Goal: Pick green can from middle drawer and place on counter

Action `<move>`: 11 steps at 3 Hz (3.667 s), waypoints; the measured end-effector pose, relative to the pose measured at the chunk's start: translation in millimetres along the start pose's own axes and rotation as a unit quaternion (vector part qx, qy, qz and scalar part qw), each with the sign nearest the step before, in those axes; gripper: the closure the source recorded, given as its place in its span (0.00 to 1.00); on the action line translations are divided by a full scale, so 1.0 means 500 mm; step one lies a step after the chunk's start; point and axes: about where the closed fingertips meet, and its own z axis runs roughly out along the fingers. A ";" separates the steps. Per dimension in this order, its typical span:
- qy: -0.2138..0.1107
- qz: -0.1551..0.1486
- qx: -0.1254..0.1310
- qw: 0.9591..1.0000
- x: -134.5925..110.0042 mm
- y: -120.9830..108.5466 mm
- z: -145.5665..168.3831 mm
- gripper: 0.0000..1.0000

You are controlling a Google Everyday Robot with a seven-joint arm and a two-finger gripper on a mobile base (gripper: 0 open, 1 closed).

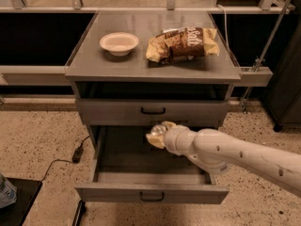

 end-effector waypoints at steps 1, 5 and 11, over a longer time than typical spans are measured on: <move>-0.034 -0.037 0.005 0.999 -0.181 0.017 -0.076 1.00; -0.108 -0.128 0.008 0.986 -0.604 0.002 -0.190 1.00; -0.018 -0.105 -0.131 0.986 -0.733 -0.050 0.088 0.57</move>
Offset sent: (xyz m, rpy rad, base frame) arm -0.0007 0.0167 0.0757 -0.0070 -0.0746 0.0247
